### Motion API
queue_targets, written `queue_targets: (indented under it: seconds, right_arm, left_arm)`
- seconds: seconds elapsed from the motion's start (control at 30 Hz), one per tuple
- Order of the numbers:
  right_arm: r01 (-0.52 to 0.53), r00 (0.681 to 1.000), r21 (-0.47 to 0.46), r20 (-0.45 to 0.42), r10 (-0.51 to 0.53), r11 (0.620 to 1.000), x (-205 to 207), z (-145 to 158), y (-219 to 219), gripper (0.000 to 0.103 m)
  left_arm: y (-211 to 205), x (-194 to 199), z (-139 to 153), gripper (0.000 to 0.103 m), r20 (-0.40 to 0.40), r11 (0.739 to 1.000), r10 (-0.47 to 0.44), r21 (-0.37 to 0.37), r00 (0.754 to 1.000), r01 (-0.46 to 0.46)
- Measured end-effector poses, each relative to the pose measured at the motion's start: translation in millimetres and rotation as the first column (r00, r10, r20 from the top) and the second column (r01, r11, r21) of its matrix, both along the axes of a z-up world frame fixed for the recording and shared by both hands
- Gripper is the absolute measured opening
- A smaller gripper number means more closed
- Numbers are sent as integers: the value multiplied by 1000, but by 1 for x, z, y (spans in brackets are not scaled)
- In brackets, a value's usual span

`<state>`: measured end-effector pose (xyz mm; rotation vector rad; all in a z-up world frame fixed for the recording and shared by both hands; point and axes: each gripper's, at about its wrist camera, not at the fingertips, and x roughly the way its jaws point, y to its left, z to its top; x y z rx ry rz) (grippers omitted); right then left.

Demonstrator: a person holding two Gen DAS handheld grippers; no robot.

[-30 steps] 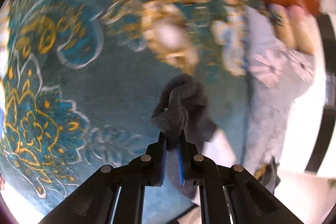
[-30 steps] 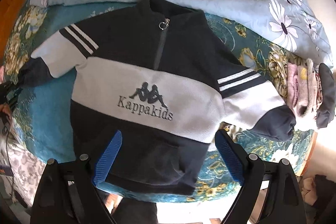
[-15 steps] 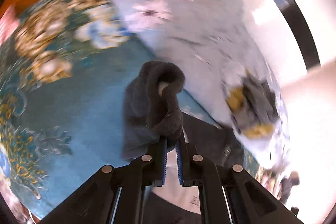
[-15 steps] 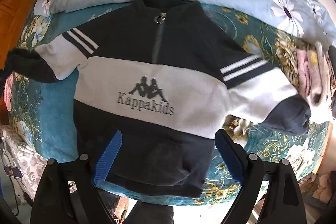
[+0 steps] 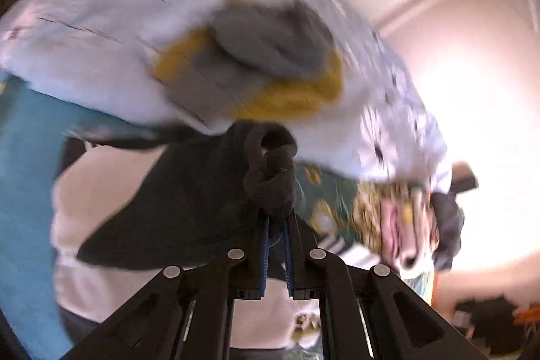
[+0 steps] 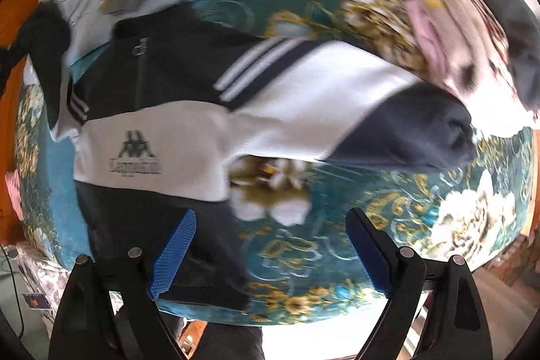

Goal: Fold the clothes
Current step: 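Fold the held sleeve with the left gripper across the sweatshirt body, then grasp the remaining sleeve cuff with the right gripper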

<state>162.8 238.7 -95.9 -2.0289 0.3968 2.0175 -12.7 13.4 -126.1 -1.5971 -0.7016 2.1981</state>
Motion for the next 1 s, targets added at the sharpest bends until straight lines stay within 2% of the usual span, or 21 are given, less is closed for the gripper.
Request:
queue_targets:
  seconds: [0.13,0.27,0.4,0.43,0.47,0.5,0.53,0.6,0.67,0.73,0.8,0.9,1.0]
  right_arm:
    - [43,999,-4,2,-43,999,17,0,23,91]
    - [76,997,-3,0,-76,997,32,1,39,91]
    - [121,993,-5,5,-120,993,43,-1,50,91]
    - [129,992,-10,6,-129,992,44,-2,51,91]
    - [137,991,-15,7,-136,991,46,-2,52,91]
    - [139,990,-18,4,-139,990,45,-2,51,91]
    - [142,990,-20,1,-142,990,45,-1,51,91]
    - [146,989,-24,-5,-146,989,44,-1,50,91]
    - [153,988,-41,-14,-153,987,41,-1,48,91]
    - [164,986,-52,-27,-166,985,38,-2,48,91]
    - [216,975,-52,-48,-218,975,46,0,61,91]
    - [296,951,-54,-80,-299,954,57,1,83,91]
    - [374,919,-58,-112,-378,926,69,3,105,91]
  left_arm:
    - [45,-2,-47,8,123,998,-60,-17,991,62]
    - [58,-3,-80,10,194,996,-77,-39,978,86]
    - [64,-7,-105,16,272,994,-100,-16,957,109]
    - [64,-9,-110,26,295,994,-102,-8,950,109]
    - [62,-8,-111,43,304,995,-102,22,947,100]
    - [60,-7,-111,51,311,994,-103,55,945,90]
    - [58,-5,-111,58,318,993,-103,88,943,79]
    - [50,-2,-102,59,301,989,-111,127,947,76]
    - [37,3,-90,61,275,992,-97,99,956,73]
    - [19,7,-85,62,268,997,-76,28,960,71]
    - [-2,9,-89,62,290,993,-61,-75,955,86]
    - [-30,10,-102,62,342,978,-18,-188,939,87]
    - [-54,15,-106,62,372,981,37,-192,927,38]
